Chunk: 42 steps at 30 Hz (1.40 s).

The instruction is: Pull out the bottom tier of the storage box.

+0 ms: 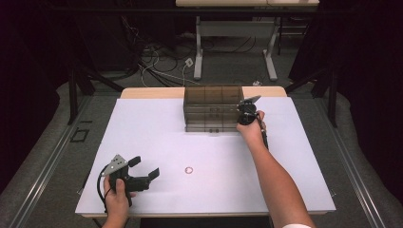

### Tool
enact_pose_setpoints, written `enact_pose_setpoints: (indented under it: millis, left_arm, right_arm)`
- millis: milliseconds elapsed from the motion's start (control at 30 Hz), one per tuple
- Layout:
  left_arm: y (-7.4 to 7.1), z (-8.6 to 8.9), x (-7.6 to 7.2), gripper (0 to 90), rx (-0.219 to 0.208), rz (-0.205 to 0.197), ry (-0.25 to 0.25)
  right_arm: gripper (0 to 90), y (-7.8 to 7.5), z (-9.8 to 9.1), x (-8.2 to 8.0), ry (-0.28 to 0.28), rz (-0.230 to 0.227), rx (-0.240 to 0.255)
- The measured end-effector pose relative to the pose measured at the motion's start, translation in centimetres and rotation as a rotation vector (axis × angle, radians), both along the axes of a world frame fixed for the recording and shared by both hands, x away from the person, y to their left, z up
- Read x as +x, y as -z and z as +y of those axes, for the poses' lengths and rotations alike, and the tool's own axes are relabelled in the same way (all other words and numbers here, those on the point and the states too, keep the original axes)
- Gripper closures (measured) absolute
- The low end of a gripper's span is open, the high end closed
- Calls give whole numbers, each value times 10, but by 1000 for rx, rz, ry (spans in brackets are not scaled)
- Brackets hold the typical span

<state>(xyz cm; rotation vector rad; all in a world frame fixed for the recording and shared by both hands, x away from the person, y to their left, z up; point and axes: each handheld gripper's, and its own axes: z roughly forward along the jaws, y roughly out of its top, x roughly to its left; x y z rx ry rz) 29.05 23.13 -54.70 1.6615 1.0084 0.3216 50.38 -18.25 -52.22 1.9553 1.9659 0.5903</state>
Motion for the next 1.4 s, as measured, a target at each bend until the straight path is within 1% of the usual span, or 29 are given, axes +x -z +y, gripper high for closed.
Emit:
enact_pose_setpoints:
  millis: [167, 333, 433, 500, 533, 667, 800, 833, 867, 933, 1000, 1067, 1167, 1267, 1400]
  left_arm:
    - [0, 0, 0, 3, -1, -1, -1]
    - [0, 0, 0, 3, 0, -2, 0]
    - [0, 0, 0, 3, 3, -2, 1]
    - [-1, 1, 0, 3, 6, 2, 7]
    - [0, 0, 0, 3, 0, -2, 0]
    - [0, 0, 0, 3, 2, -1, 1]
    - [-1, 0, 0, 3, 10, 6, 9]
    - [-1, 0, 0, 3, 9, 6, 9]
    - [0, 0, 0, 3, 8, 4, 8]
    - [0, 0, 0, 3, 3, 1, 1]
    - [0, -1, 0, 3, 4, 2, 1]
    - [0, 0, 0, 3, 10, 6, 6]
    - [-1, 0, 0, 3, 8, 8, 10]
    - [0, 0, 0, 3, 9, 9, 9]
    - [0, -1, 0, 3, 10, 9, 11]
  right_arm:
    - [884, 0, -2, 1, 5, -2, 10]
    - [887, 0, -3, 0, 2, 5, 10]
    - [887, 0, -3, 0, 10, 9, 18]
    - [887, -1, -3, 0, 10, 12, 23]
    - [887, -1, -3, 0, 10, 14, 25]
    - [886, -1, -3, -1, 17, 22, 26]
    - [885, -2, -4, -2, 14, 30, 38]
    - [885, -2, -4, -2, 14, 35, 39]
    - [885, -2, -5, -2, 6, 41, 30]
    - [885, -3, -5, -3, 12, 48, 37]
    - [884, -3, -5, -3, 10, 39, 44]
    - [885, -3, -4, -4, 14, 40, 47]
    - [884, -4, -5, -5, 9, 52, 40]
    - [885, -3, -4, -7, 14, 46, 49]
    - [885, -4, -5, -8, 11, 64, 40]
